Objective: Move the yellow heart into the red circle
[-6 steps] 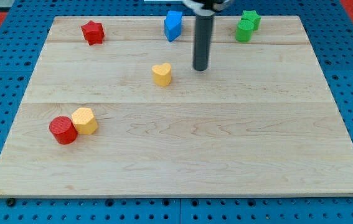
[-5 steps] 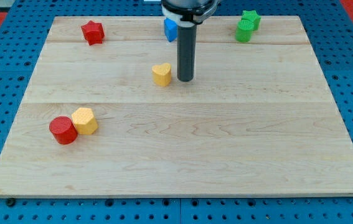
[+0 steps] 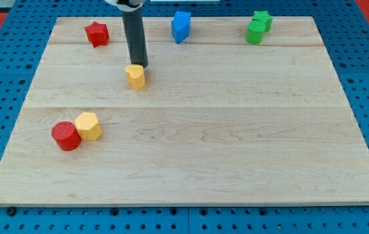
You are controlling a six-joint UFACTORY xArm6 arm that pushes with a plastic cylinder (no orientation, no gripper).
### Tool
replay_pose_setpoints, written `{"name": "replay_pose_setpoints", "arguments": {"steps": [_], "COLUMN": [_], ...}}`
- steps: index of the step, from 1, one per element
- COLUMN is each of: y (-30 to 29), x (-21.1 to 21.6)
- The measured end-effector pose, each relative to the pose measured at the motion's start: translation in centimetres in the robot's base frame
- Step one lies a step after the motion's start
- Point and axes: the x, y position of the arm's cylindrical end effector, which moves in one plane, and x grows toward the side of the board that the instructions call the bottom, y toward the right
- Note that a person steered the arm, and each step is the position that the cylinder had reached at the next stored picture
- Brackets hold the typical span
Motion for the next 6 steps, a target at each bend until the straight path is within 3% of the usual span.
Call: {"name": "replay_pose_setpoints", "arguments": {"steps": [2, 3, 4, 6], "y": [3.9, 1.5, -2.7, 0.9], "x": [3.0, 5.8, 5.7, -1.0]}}
